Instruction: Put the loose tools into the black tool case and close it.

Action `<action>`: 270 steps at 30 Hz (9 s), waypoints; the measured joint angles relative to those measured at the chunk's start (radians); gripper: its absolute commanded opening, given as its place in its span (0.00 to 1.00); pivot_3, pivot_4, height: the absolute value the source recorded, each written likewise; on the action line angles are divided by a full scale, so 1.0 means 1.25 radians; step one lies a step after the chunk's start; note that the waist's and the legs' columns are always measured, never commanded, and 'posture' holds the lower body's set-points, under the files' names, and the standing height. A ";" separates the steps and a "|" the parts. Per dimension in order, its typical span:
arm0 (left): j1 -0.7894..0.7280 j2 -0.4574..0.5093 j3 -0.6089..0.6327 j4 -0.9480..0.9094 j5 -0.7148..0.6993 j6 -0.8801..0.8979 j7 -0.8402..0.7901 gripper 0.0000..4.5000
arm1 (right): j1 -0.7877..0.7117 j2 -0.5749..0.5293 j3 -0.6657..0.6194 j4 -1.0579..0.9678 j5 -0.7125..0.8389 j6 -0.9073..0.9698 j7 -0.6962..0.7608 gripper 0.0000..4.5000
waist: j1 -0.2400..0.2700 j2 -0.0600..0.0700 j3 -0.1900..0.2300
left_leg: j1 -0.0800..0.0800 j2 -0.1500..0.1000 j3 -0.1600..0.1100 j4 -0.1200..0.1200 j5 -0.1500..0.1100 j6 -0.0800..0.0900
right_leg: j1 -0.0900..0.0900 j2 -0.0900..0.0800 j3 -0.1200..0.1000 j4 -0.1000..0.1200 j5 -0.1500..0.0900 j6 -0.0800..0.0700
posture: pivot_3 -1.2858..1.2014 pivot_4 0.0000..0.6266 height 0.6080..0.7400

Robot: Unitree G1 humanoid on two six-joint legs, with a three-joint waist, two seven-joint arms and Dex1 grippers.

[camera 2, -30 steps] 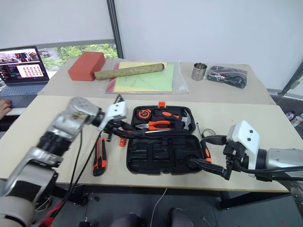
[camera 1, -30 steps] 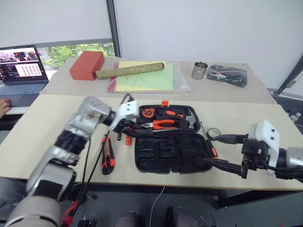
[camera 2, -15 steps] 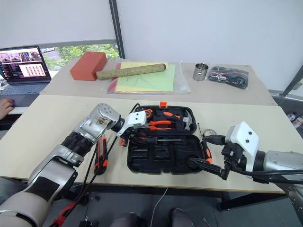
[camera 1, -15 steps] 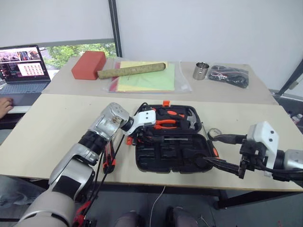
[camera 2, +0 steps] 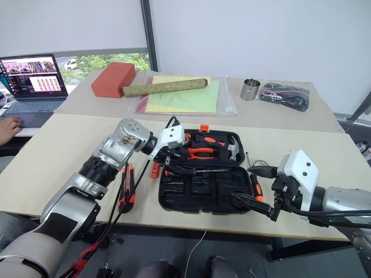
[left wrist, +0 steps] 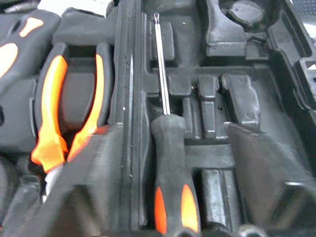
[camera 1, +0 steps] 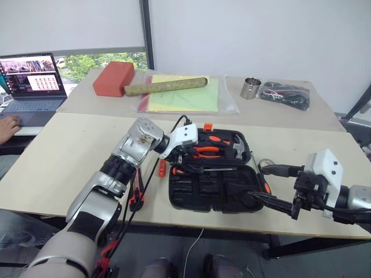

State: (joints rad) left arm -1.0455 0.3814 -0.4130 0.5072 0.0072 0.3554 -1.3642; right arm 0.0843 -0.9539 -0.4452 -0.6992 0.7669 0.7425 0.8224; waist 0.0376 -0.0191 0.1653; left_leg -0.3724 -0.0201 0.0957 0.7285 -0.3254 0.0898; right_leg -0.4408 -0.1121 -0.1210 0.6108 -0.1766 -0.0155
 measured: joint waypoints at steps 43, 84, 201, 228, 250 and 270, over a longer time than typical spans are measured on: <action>-0.003 -0.074 -0.031 0.125 0.113 -0.216 0.047 0.01 | 0.068 0.062 -0.037 0.027 -0.063 -0.003 -0.083 1.00 | 0.009 0.000 -0.001 | 0.002 -0.001 -0.002 0.001 -0.002 0.003 | 0.004 -0.002 -0.001 -0.001 -0.001 0.002 | 0.52 0.24 1.00; 0.151 0.191 0.177 -0.365 -0.339 0.186 -0.158 1.00 | 0.084 0.297 0.142 0.233 -0.317 -0.124 -0.277 0.77 | -0.022 0.007 -0.001 | 0.004 -0.002 -0.002 0.001 -0.001 0.001 | 0.004 0.003 0.001 0.001 -0.008 0.009 | 0.52 0.24 1.00; 0.763 0.426 0.585 -0.607 -0.331 0.376 0.257 1.00 | -0.517 0.181 0.353 0.233 -0.148 0.032 0.222 0.99 | -0.031 0.013 0.005 | 0.003 -0.002 -0.004 -0.004 -0.002 -0.006 | 0.002 -0.001 -0.002 0.000 -0.005 0.002 | 0.52 0.24 1.00; 0.136 0.099 0.251 -0.309 -0.329 0.894 0.714 1.00 | -0.430 0.184 0.337 0.069 -0.098 0.042 0.018 0.99 | -0.022 0.011 0.005 | 0.006 -0.005 -0.004 -0.011 0.003 -0.007 | 0.003 0.005 -0.001 0.001 -0.004 0.002 | 0.52 0.24 1.00; 0.094 0.172 0.112 -0.133 -0.218 0.649 0.566 0.09 | -0.320 0.099 0.267 -0.009 0.029 0.089 -0.030 1.00 | -0.016 0.010 0.006 | 0.014 -0.004 -0.006 -0.011 0.002 -0.011 | 0.011 -0.001 0.003 0.000 -0.005 0.003 | 0.52 0.24 1.00; 0.011 0.168 -0.122 -0.191 -0.154 0.156 -0.153 0.09 | -0.112 0.065 0.158 -0.115 0.084 0.098 -0.136 1.00 | -0.011 0.009 0.006 | 0.002 -0.004 -0.005 -0.006 0.005 -0.005 | 0.003 0.002 0.000 0.001 -0.009 0.007 | 0.52 0.24 1.00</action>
State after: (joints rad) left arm -1.0317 0.5914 -0.5658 0.2682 -0.1856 0.5504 -1.5550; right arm -0.0559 -0.8721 -0.2476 -0.8428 0.8724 0.8649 0.6529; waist 0.0234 -0.0083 0.1732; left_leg -0.3702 -0.0249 0.0897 0.7212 -0.3192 0.0829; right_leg -0.4365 -0.1091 -0.1211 0.6115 -0.1877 -0.0066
